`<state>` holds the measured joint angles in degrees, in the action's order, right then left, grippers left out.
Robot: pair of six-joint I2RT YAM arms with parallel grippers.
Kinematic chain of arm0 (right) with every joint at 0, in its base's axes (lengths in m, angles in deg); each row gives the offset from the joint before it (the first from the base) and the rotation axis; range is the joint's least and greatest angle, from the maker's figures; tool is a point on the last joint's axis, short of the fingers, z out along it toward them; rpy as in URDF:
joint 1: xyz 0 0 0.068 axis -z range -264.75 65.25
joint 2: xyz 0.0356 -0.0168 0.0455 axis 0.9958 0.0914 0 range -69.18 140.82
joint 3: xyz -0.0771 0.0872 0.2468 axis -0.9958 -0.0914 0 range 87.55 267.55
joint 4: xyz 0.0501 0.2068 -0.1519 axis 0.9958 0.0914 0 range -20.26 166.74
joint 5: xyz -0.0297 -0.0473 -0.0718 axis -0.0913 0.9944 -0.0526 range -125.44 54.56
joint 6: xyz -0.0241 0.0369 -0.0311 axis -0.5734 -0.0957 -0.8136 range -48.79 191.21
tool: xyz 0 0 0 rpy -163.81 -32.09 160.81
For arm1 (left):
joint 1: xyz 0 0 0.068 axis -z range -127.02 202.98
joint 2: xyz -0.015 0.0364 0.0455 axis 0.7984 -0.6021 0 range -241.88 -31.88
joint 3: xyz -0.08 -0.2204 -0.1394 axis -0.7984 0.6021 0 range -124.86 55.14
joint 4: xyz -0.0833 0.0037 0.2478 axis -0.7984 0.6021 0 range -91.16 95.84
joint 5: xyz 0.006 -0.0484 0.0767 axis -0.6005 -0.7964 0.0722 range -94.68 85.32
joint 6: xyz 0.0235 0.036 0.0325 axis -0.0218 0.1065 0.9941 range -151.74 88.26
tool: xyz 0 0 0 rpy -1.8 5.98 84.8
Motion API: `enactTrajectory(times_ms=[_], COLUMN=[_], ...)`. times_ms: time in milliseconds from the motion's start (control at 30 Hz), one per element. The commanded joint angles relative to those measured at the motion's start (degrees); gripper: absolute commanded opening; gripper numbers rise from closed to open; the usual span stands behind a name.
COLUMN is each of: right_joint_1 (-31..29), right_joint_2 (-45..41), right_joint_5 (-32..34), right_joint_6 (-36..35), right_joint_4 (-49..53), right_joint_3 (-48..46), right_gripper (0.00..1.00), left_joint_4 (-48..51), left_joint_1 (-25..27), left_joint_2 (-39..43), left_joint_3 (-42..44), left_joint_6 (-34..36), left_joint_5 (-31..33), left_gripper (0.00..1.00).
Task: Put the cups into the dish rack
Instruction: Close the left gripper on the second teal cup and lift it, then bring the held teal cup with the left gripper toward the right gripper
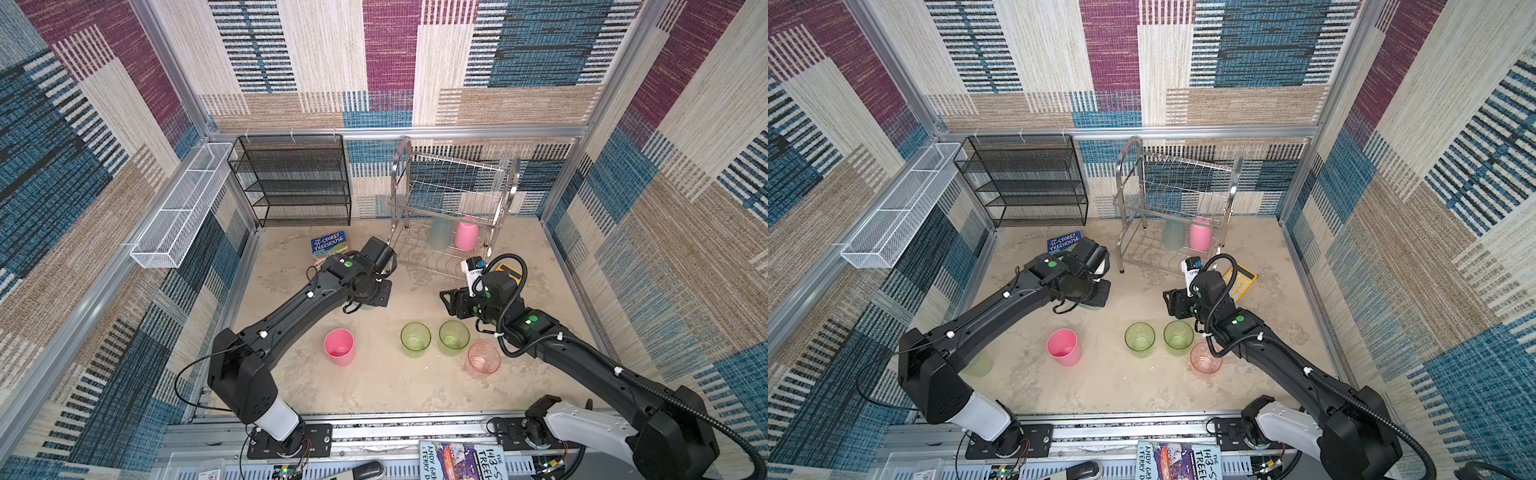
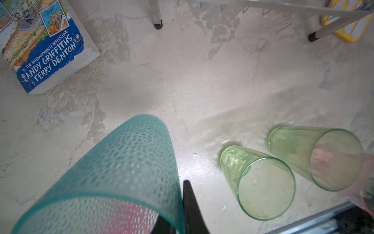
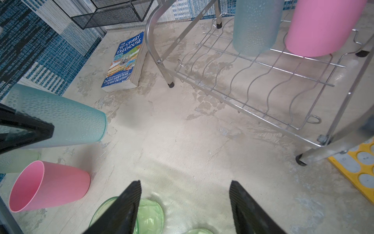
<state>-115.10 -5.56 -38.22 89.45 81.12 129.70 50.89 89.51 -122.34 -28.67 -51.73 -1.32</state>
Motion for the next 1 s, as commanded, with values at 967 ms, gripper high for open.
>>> enactTrajectory(times_ms=[967], right_joint_1=[-6.13], right_joint_2=[8.95], right_joint_5=[-3.11], right_joint_6=[36.39], right_joint_4=[-21.41], right_joint_3=[7.09], right_gripper=[0.76], left_joint_4=[-46.79], left_joint_1=[-13.79], left_joint_2=[14.81], left_joint_3=[21.2], left_joint_6=[-23.3], left_joint_5=[-33.95], left_gripper=[0.1])
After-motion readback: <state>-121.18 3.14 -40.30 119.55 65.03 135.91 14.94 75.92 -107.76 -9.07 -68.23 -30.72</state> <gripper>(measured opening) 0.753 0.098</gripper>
